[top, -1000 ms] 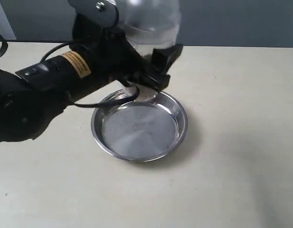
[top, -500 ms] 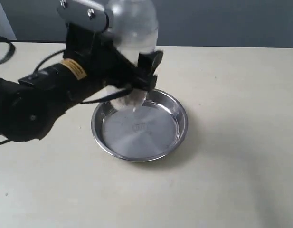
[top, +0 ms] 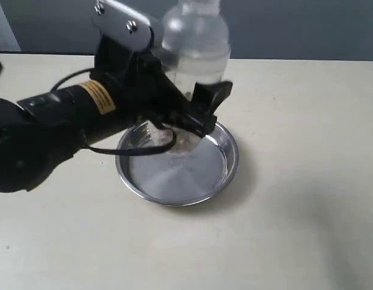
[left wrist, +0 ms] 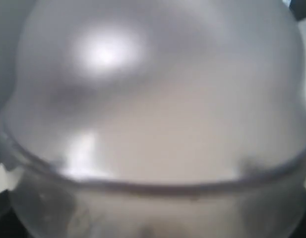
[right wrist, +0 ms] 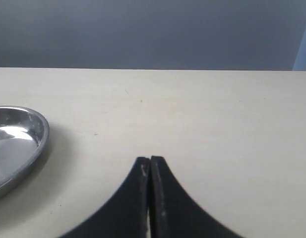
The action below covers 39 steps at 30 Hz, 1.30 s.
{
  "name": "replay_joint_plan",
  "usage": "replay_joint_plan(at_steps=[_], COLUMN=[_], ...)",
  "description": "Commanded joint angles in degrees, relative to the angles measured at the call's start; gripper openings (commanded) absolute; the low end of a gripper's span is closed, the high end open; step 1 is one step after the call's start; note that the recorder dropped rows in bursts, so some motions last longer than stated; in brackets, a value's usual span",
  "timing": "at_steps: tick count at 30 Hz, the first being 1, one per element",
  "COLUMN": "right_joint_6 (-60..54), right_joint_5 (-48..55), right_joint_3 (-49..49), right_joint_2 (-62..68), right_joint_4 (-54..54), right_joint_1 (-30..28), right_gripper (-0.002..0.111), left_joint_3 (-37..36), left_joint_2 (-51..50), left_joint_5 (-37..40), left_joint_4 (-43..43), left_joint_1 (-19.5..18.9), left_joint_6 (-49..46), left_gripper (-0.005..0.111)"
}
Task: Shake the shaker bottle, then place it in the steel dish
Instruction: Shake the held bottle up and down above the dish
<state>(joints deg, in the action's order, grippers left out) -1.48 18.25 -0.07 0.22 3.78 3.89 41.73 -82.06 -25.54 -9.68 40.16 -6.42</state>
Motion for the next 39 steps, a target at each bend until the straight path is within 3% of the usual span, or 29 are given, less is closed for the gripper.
replay_joint_plan(at_steps=[1,5,6,10,14,18,22,25,27,31,33,36,37,39], right_joint_6=[-0.01,-0.01,-0.01,-0.01,-0.01,-0.01,-0.01,-0.01,-0.01,-0.01,-0.01,-0.01,-0.01,-0.01], right_joint_5=[-0.79,-0.79,-0.79,-0.79,-0.79,-0.79,-0.79,-0.79,-0.79,-0.79,-0.79,-0.79,-0.79,-0.79], right_joint_3=[0.07,0.07,0.07,0.07,0.07,0.07,0.07,0.07,0.07,0.07,0.07,0.07,0.07,0.07], right_joint_2=[-0.22,-0.22,-0.22,-0.22,-0.22,-0.22,-0.22,-0.22,-0.22,-0.22,-0.22,-0.22,-0.22,-0.22], right_joint_4=[-0.07,-0.07,-0.07,-0.07,-0.07,-0.07,-0.07,-0.07,-0.07,-0.07,-0.07,-0.07,-0.07,-0.07], right_joint_1=[0.20,0.20,0.20,0.20,0.20,0.20,0.20,0.20,0.20,0.20,0.20,0.20,0.20,0.20], right_gripper=[-0.001,-0.001,-0.001,-0.001,-0.001,-0.001,-0.001,-0.001,-0.001,-0.001,-0.001,-0.001,-0.001,-0.001], left_joint_3=[-2.46,0.62,1.09,-2.03,1.07,-0.62,3.72,0.77,-2.00,1.36,2.32,-3.18,-3.99,-3.09], left_joint_2=[-5.48,0.92,1.63,-5.75,1.40,-4.82,4.07,0.29,-5.07,2.74,5.89,-0.92,-2.03,0.80], left_joint_5=[-1.63,-7.52,-7.27,-4.21,-7.41,-3.52,-7.51,-1.42,-1.27,-7.39,-4.90,-1.95,-3.02,-6.35], left_joint_4=[-12.92,-1.59,-1.66,-15.51,-2.80,-12.80,-1.80,-11.62,-16.22,-1.63,-4.00,-14.91,-15.47,-7.35], left_joint_1=[-1.88,0.87,1.05,-0.44,2.23,0.34,2.86,0.22,-0.95,1.42,1.51,-0.67,-0.54,0.66], left_joint_6=[-3.51,-2.31,-3.54,-7.57,-7.39,-9.10,-9.07,-9.26,-7.06,-5.06,-6.31,-6.16,-4.66,-1.69], left_gripper=[0.000,0.000,0.000,0.000,0.000,0.000,0.000,0.000,0.000,0.000,0.000,0.000,0.000,0.000])
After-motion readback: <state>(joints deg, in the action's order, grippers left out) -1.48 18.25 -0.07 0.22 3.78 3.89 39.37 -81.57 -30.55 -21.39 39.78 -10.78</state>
